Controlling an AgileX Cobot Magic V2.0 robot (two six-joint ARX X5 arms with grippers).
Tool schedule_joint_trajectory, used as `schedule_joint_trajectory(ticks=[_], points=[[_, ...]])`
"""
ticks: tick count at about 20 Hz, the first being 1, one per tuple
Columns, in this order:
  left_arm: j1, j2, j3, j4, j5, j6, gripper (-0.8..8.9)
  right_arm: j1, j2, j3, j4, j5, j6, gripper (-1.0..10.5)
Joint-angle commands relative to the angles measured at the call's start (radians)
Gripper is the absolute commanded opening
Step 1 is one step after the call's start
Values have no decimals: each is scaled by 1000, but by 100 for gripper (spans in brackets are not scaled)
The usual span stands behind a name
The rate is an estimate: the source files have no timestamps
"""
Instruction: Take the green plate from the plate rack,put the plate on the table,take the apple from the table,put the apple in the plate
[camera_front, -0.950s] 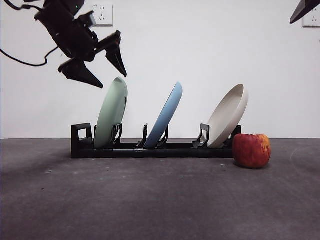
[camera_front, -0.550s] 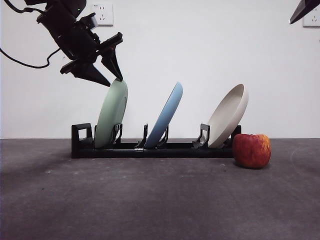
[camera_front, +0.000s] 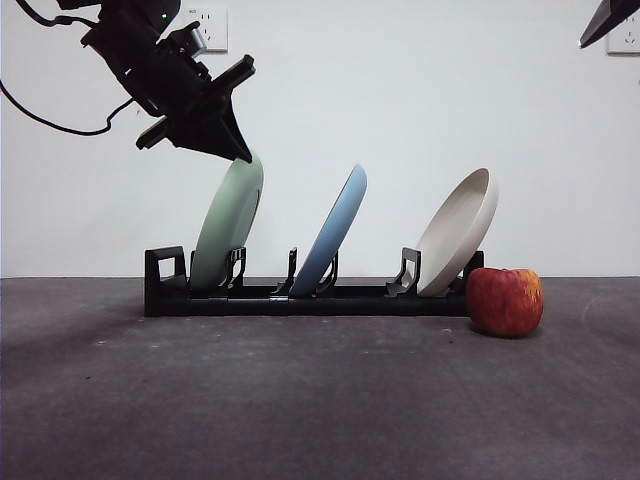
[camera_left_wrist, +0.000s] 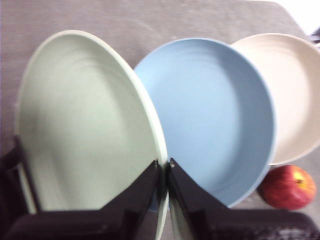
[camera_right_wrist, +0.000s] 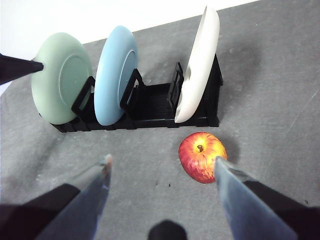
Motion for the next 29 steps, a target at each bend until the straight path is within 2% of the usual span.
schedule_joint_trajectory(ticks=[1,9,16,21,25,29], points=[[2,-30,40,15,23,25,-9,0,1,2,5,2,-8,344],[-40,-297,95,-92,19,132,-9,-2,1,2,5,2,-8,344],[-131,-580,95,-380,16,296,-9,-2,1,2,5,5,-8,344],[-224,-683,95,-587,-4,340,-8,-2,1,2,5,5,-8,344],[-407,-687,89,-754,-189,365,-8,-2,1,2,5,5,-8,344],[-647,-680,-18,-758,-388,317,-8,-2,1,2,5,23,-8,344]])
